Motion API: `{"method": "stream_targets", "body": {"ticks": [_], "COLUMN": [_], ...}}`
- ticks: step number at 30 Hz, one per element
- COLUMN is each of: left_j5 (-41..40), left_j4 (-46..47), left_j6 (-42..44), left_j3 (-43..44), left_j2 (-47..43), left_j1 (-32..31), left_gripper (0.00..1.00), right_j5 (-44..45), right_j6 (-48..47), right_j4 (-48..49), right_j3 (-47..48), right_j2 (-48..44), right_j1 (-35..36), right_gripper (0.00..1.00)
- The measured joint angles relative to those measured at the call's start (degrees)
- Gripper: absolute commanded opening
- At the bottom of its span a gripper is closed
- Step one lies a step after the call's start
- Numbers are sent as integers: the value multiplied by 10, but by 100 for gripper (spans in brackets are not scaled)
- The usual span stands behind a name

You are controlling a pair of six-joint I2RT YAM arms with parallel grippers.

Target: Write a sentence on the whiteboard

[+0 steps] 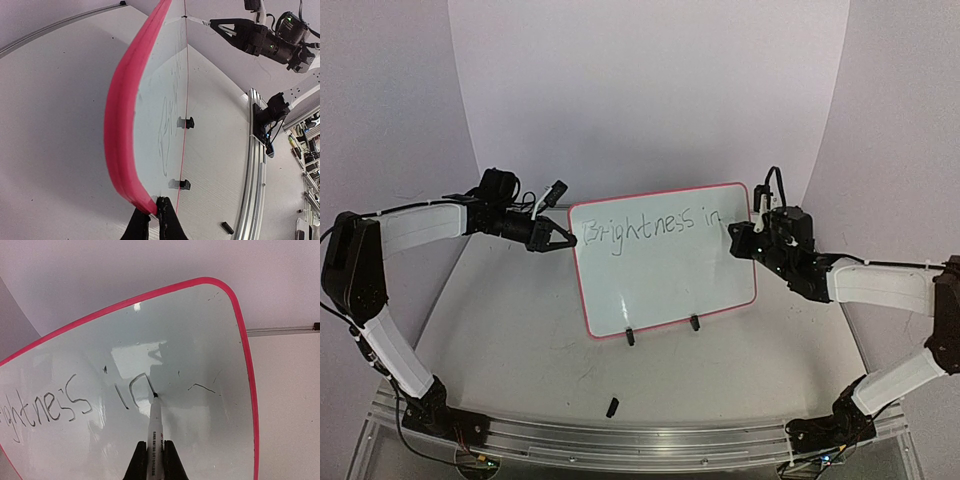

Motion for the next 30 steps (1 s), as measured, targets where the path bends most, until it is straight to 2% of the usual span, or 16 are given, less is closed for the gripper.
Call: {"method": "stream_targets", "body": {"ticks": [10, 17, 20, 24, 30], "left_j5": [3, 3, 3, 2, -1], "left_j4": [0, 0, 0, 0, 1], "left_j6": [2, 2, 2, 2, 2], "left_j3": [0, 0, 0, 0, 0], "left_j2": [0, 0, 0, 0, -1], "left_j1": [0, 0, 0, -1, -5], "left_gripper": [0, 0, 0, 0, 0], "right_j5": [-11, -21, -35, -53, -90], "right_j6": [8, 18, 16, 8, 1], "right_j4": [-32, -72, -68, -40, 5], "right_j3": [-1, -30, -34, -33, -2], "right_j2": [-26, -134, -151, -119, -10], "right_j1": [0, 23, 50, 110, 183], "right_gripper": [0, 0, 0, 0, 0]}}
